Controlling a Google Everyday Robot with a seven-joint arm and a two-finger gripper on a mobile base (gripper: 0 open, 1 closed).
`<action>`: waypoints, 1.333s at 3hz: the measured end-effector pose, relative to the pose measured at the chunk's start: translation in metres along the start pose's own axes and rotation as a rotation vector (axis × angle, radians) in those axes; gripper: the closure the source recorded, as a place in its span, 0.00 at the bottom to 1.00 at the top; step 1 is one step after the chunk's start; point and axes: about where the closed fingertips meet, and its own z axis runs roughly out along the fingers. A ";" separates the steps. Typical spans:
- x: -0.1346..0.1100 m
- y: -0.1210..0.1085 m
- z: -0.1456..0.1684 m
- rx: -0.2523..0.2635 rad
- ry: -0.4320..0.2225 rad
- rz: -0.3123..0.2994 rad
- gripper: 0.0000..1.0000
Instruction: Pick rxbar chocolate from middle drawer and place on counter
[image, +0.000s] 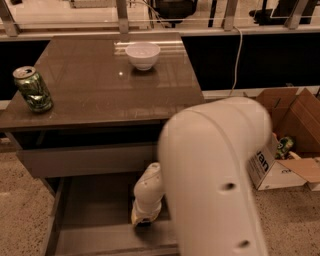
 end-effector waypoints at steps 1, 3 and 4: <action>0.005 0.027 -0.051 -0.153 -0.083 -0.044 1.00; 0.014 0.085 -0.146 -0.422 -0.130 -0.095 1.00; 0.029 0.100 -0.210 -0.530 -0.128 -0.170 1.00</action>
Offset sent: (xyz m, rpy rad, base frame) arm -0.0367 0.0076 0.1820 0.4832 -0.1950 0.3347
